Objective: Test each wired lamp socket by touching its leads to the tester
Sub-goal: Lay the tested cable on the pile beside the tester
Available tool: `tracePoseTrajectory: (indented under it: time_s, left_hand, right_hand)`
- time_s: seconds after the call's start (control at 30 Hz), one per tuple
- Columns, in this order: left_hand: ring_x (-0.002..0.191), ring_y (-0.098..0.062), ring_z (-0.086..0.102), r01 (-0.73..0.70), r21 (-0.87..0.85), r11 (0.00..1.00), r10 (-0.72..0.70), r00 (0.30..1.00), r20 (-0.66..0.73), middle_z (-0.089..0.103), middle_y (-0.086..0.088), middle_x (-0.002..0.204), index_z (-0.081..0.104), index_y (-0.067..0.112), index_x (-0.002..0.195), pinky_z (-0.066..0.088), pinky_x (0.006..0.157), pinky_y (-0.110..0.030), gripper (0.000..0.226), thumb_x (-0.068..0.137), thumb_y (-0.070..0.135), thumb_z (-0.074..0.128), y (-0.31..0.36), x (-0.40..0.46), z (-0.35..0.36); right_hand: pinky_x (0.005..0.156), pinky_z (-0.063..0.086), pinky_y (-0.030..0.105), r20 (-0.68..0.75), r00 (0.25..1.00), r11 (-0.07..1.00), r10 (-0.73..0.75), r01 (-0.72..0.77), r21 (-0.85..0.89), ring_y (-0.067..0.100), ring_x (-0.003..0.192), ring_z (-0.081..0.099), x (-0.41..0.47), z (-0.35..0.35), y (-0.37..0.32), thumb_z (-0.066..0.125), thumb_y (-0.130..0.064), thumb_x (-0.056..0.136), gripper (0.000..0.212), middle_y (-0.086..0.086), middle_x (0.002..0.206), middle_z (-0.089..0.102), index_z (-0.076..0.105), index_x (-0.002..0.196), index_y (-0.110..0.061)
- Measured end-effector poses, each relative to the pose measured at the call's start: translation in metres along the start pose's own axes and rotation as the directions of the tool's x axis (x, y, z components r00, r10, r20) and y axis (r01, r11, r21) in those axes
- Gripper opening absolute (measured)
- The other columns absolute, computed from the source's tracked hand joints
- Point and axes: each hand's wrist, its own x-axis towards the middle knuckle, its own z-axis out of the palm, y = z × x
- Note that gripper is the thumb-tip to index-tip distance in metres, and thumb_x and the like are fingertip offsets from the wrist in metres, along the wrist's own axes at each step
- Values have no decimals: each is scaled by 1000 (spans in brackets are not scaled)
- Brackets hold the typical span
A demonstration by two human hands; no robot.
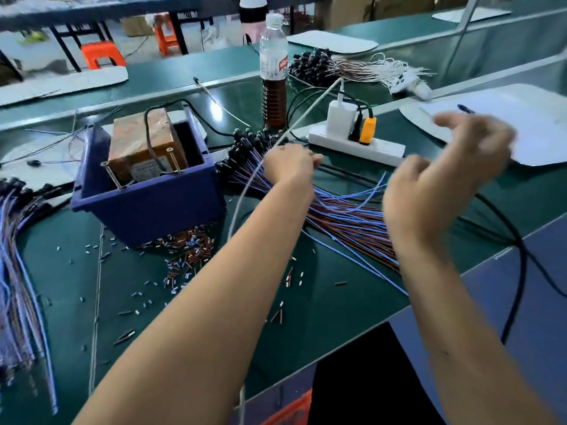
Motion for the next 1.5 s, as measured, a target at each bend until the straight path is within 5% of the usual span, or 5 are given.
tracePoseTrajectory:
  time_s: [0.2,0.47,0.63,1.03,1.5]
  left_hand:
    - [48,-16,57,-23,-253,967,13,999,-39,58,-11,68,58,-1,84,52,46,-19,28,107,1,44,16,2,-7]
    - [40,-7,58,-179,-346,921,148,982,-114,57,-7,67,58,2,75,59,56,-21,32,106,3,53,32,20,-25]
    - [59,-20,67,-289,239,927,337,922,-193,70,-5,66,65,18,67,62,75,-39,34,100,26,66,27,42,-43]
    - [79,-27,75,-261,907,332,409,906,111,76,-11,80,77,6,85,59,74,-34,50,94,55,68,14,26,-61]
    - [41,-18,61,-286,754,591,-45,922,385,63,-8,51,69,10,62,50,43,-23,43,86,-8,39,65,-59,-184]
  right_hand:
    - [89,50,45,784,596,971,-172,236,34,40,108,64,-27,45,-24,53,-31,105,34,17,114,73,60,136,-18]
    - [75,54,37,758,624,969,-189,245,40,33,89,68,-12,39,-22,65,-37,100,21,8,93,76,78,101,-20]
    - [66,42,27,767,634,974,-98,220,-57,24,74,63,10,25,-6,73,-35,95,16,2,80,71,82,92,-22]
    - [81,59,37,758,646,983,96,57,-174,27,86,70,-19,29,5,81,-27,86,5,-1,83,75,78,84,-24]
    - [72,52,47,533,695,836,-483,186,516,29,81,67,-93,42,-115,63,-14,96,11,4,88,74,74,97,-10]
